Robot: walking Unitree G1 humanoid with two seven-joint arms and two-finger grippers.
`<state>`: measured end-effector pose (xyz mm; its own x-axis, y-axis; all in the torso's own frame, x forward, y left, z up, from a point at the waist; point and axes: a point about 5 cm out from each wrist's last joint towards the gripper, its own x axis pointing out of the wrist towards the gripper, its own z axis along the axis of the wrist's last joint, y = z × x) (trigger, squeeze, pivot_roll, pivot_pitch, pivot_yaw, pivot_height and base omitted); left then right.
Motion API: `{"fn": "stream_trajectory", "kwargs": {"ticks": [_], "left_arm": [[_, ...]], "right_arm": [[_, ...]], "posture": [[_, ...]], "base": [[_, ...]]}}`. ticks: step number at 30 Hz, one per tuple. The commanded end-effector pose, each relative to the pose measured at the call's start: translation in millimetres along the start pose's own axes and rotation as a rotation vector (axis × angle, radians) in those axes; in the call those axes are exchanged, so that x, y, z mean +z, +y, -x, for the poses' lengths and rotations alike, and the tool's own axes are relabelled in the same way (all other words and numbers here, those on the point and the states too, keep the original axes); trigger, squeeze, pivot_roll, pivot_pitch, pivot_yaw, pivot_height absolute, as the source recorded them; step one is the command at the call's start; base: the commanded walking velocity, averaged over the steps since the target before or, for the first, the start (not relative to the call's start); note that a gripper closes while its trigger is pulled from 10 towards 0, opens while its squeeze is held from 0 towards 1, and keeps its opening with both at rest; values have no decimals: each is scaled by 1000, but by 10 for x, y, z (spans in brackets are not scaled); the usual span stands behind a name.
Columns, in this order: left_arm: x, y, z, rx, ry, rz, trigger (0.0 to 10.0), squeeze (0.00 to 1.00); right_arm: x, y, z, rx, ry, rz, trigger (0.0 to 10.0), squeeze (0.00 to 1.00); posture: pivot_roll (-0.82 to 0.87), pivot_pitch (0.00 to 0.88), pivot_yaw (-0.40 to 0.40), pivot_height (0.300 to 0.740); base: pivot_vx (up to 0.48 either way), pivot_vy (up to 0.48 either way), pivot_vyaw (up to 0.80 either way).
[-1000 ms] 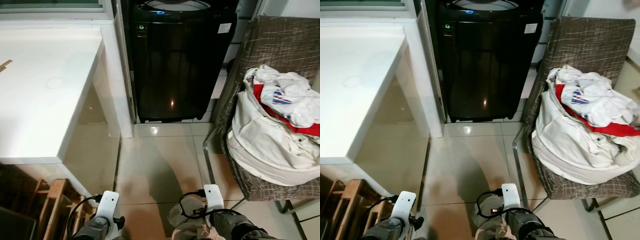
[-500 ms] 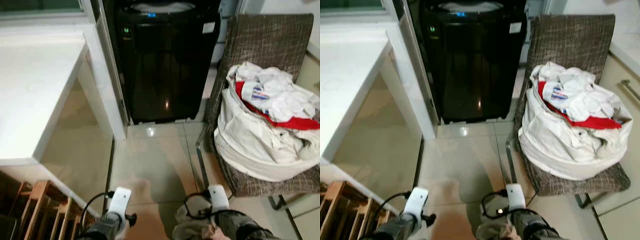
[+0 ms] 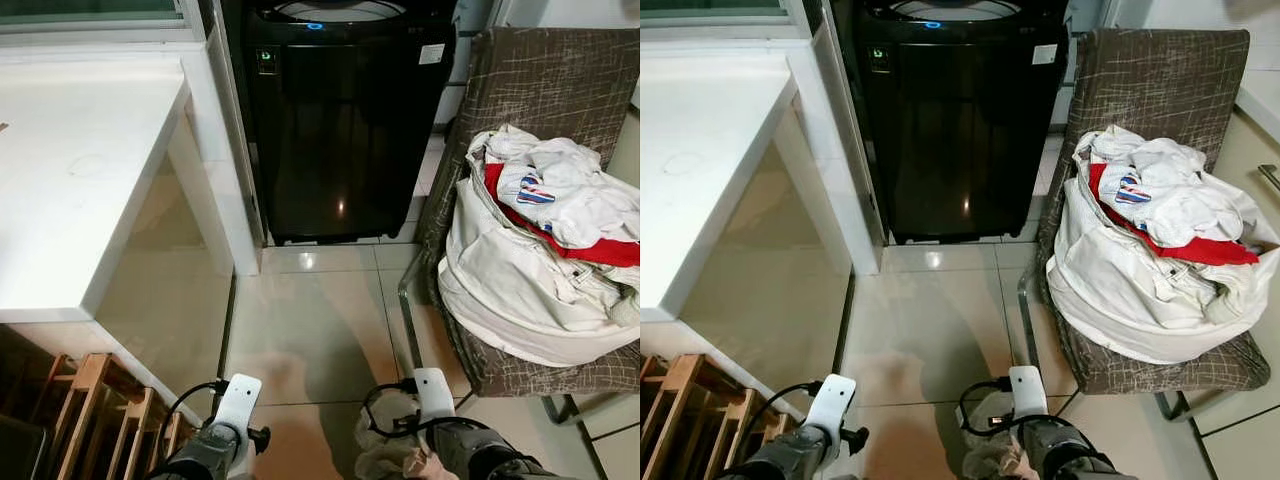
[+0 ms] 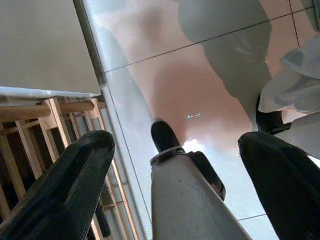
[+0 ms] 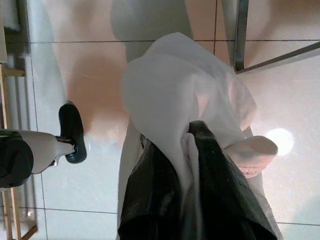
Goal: Clothes washing
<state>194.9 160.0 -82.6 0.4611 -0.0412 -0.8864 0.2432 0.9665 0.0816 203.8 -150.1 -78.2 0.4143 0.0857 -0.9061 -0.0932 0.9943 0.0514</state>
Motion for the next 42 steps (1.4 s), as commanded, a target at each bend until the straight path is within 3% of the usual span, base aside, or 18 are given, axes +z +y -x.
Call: {"fn": "stream_trajectory", "kwargs": {"ticks": [1, 6, 42], "left_arm": [[35, 3, -1, 4, -5, -21, 10000, 0], [49, 15, -1, 7, -6, 8, 10000, 0], [83, 33, -1, 32, -6, -21, 10000, 0]], "right_arm": [[32, -16, 4, -4, -9, 15, 10000, 0], [43, -18, 5, -4, -9, 19, 10000, 0], [58, -27, 7, -9, -7, 11, 10000, 0]], "posture": [[-111, 40, 20, 740], [-110, 39, 17, 740], [-98, 28, 4, 740]], "base": [[0, -469, 0], [0, -280, 0], [0, 0, 0]]}}
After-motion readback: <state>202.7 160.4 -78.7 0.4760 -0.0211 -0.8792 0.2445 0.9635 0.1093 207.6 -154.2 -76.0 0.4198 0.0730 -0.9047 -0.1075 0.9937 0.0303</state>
